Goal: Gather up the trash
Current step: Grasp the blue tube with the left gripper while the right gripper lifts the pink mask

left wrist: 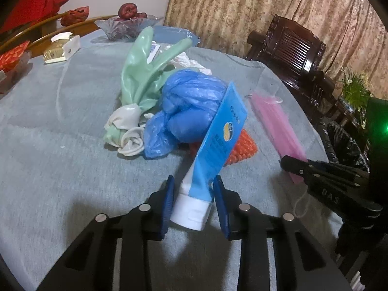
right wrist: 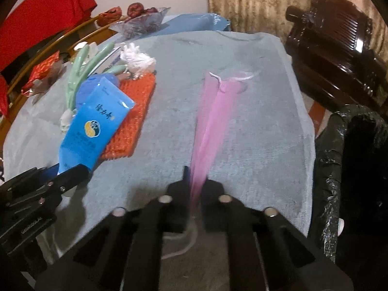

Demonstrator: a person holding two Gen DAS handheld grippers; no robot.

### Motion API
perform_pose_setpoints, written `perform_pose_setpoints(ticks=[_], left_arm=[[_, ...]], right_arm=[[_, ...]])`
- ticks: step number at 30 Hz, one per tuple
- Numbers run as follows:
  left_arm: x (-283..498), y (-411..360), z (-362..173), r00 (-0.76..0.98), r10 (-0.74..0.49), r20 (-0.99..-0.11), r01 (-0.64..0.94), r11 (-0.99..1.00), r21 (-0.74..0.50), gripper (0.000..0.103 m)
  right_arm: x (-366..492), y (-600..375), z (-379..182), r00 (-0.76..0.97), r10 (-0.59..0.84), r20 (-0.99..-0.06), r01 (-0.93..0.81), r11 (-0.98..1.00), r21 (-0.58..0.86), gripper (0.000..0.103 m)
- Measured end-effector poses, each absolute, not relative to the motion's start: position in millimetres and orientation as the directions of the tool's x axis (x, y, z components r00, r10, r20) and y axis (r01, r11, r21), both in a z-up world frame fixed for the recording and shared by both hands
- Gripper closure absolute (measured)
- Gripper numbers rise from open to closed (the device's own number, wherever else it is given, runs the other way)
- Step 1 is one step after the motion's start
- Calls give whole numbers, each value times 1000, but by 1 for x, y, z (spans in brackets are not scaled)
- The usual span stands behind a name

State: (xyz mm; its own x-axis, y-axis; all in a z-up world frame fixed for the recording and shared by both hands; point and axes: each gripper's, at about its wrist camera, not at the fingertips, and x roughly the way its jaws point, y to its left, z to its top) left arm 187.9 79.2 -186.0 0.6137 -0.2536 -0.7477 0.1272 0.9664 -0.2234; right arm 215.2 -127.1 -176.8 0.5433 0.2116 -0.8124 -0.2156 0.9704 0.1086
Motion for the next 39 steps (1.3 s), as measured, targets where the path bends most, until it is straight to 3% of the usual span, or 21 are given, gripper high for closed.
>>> perform_pose_setpoints(ticks=[15,23,27,31,35,37,39], left_arm=[[161,63,-149,663,-293,-689,170,955,-242,75],[165,48,-175,585,-286,-759,165,958,-234,74],[168,42,-177,585,-267,-766,161,964,-213,56],[174,36,-184,570,-242,-785,154,970,-187,50],[171,26,-189,576,-198,-793,157,979,-131,50],[168,22,-189,588,-167,-792,166,983,-85,59],[166,23,-189,592,-172,-787,163,982,-92,59]], right_arm=[[175,-146,-121,627,268,-731,-254,958,133,102],[165,-150,-133,597,267,-757,-248,958,142,101],[164,-152,-140,584,266,-767,-240,959,150,101],[165,-156,-142,582,265,-768,-230,960,157,101],[167,-159,-143,580,265,-770,-222,961,163,101],[167,-160,-144,581,266,-769,-218,961,167,101],[167,-160,-144,582,268,-768,-217,961,172,101]])
